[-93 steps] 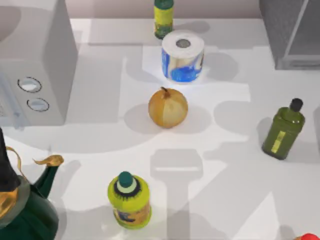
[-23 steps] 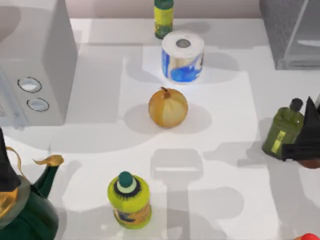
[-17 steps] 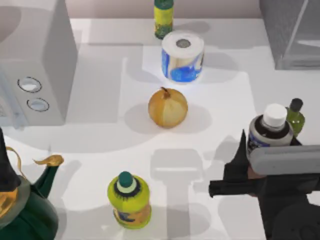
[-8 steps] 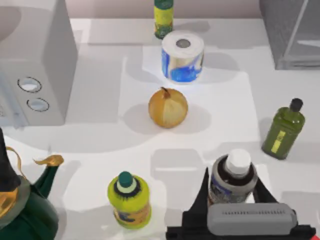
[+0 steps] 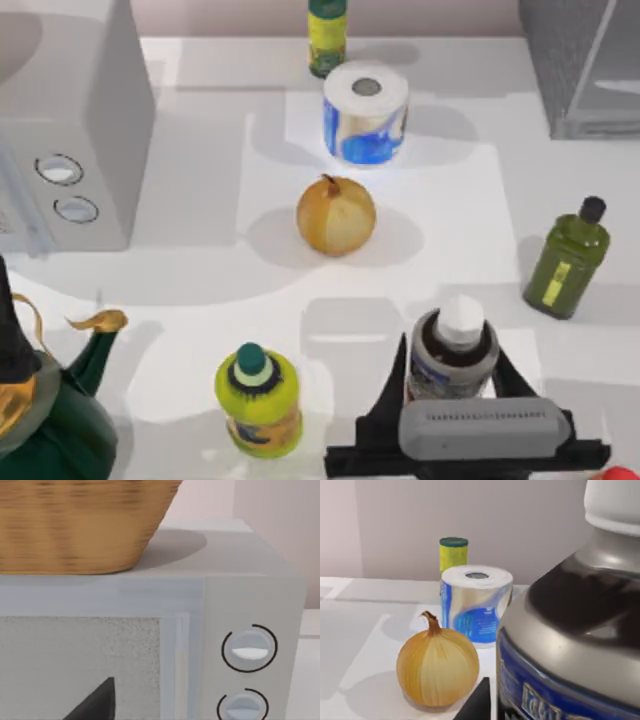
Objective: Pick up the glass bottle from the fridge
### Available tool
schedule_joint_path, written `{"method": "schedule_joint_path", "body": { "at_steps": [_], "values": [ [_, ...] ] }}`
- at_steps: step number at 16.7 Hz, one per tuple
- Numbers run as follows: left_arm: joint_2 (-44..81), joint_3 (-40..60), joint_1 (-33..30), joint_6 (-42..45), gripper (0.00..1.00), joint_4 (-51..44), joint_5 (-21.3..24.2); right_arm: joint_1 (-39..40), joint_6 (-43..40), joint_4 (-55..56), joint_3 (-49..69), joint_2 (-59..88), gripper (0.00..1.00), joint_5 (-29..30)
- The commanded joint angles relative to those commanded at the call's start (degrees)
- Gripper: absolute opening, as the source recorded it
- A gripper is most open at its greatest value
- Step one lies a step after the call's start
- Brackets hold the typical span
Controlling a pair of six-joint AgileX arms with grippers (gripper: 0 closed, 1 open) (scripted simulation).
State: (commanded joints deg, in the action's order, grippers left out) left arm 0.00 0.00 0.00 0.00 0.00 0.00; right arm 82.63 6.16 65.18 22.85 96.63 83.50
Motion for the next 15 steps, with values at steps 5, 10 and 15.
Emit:
{"method": "schedule_joint_path", "body": {
  "at_steps": [5, 10, 15],
  "values": [
    [0.00, 0.00, 0.00, 0.00, 1.00, 0.00, 0.00, -6.55, -3.50, 14.95, 0.04, 9.38, 0.00, -6.20],
    [0.00, 0.00, 0.00, 0.00, 1.00, 0.00, 0.00, -8.52, -4.40, 17.78, 0.01, 11.43, 0.00, -8.10],
    [0.00, 0.00, 0.00, 0.00, 1.00, 0.00, 0.00, -8.52, -4.40, 17.78, 0.01, 11.43, 0.30, -8.10]
  ]
}}
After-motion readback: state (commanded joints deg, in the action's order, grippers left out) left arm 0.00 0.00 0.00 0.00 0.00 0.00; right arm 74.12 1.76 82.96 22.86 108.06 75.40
